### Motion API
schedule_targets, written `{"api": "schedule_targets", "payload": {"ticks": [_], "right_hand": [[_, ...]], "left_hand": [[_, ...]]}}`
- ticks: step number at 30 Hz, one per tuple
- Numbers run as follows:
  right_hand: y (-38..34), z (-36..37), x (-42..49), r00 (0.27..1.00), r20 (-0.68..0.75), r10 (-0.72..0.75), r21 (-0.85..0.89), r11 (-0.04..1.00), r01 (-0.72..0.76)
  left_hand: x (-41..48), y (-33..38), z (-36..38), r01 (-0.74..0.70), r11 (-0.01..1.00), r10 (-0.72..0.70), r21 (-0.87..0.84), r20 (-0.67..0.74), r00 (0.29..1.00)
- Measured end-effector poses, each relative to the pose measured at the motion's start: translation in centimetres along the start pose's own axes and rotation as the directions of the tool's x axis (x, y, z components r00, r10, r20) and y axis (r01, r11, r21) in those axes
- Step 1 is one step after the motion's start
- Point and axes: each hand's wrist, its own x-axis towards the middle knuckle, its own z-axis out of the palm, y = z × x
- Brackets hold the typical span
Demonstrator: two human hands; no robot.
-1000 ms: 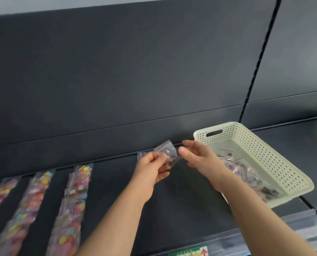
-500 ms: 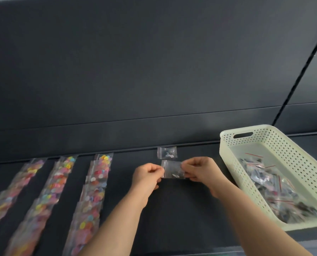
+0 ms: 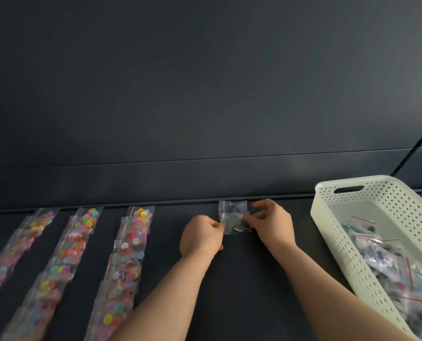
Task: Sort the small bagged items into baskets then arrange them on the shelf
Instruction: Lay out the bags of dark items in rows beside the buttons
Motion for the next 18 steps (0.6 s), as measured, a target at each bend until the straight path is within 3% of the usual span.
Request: {"api": "schedule_targets", "payload": {"ticks": [4,8,13,18], "right_hand": [[-0.1,0.2,0.0,1.000,-0.025,-0.018,-0.052,0.999,0.017],[-0.8,-0.8,-0.3,0.997,-0.019,-0.070,-0.063,0.996,0.068],[-1.3,-5.1,-1.5,0.948,-0.084,-0.308,-0.366,0.894,0.258],[0.9,-11.5,-3.8,0.894,-0.222,-0.388,-0.553,0.806,0.213]], "left_hand": [[0.1,0.1,0.1,-0.005,0.999,0.005,0.042,-0.015,1.000],[-0.2,0.3,0.0,-0.018,1.000,0.018,-0.025,-0.016,1.000],[-1.2,2.2,0.7,-0.146,0.981,0.153,-0.128,0.043,0.987],[-4.3,6.4,3.7,-0.252,0.930,0.311,-0.269,0.209,0.927]]}}
